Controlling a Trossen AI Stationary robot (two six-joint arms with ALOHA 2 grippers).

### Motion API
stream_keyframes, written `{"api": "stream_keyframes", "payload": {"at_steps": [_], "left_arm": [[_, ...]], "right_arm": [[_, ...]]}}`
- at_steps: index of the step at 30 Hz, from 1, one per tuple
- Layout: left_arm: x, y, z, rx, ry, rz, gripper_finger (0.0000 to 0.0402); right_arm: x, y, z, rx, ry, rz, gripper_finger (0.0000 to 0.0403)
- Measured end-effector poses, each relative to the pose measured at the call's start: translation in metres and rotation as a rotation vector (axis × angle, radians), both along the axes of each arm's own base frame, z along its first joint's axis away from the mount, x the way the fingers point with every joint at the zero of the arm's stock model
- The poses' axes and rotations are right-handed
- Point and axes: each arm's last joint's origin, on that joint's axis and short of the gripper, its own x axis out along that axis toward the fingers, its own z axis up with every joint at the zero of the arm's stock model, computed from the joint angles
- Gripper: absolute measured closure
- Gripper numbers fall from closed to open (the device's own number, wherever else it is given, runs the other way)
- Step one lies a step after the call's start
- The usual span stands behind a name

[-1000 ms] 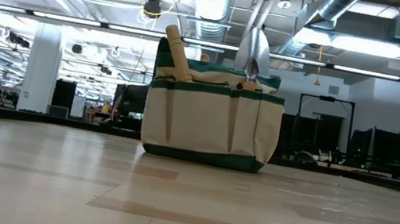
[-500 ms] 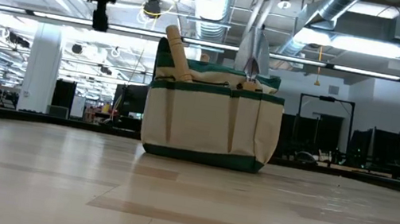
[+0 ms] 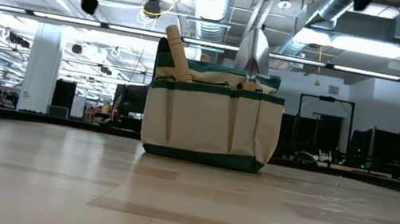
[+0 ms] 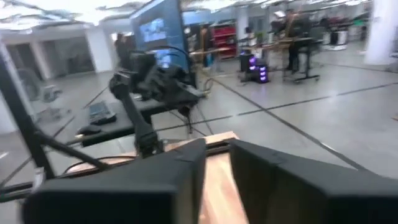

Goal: Pick & Place Garden tools in Gardening bag
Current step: Return to Home Position

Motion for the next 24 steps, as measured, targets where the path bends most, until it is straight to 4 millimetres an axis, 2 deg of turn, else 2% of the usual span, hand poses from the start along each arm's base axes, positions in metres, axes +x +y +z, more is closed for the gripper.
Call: {"api": "stream_keyframes", "payload": {"at_steps": [3,5,9,12,15,18,24], "left_arm": [[-0.001,-0.008,0.006,0.045,0.127,0.025,0.0401],[-0.004,-0.015,0.009,0.070,0.205,0.051,0.0401],[-0.014,-0.032,0.010,0.152,0.298,0.101,0.0401],[-0.022,-0.047,0.016,0.291,0.346,0.039,0.0401],[-0.032,-0.058,0.016,0.371,0.336,-0.057,0.0401],[-0.047,-0.066,0.005,0.390,0.284,-0.149,0.0401],[-0.072,-0.070,-0.021,0.396,0.164,-0.258,0.0401]], "right_arm": [[-0.005,0.003,-0.026,0.013,-0.030,-0.041,0.0372],[-0.006,0.004,-0.039,0.014,-0.060,-0.049,0.0394],[-0.010,0.005,-0.057,0.017,-0.104,-0.057,0.0388],[-0.008,0.004,-0.069,0.024,-0.096,-0.058,0.0398],[-0.005,0.002,-0.080,-0.010,-0.134,-0.023,0.0399],[-0.005,-0.002,-0.090,-0.038,-0.193,-0.009,0.0401],[-0.011,-0.010,-0.113,0.024,-0.229,0.033,0.0402]]}}
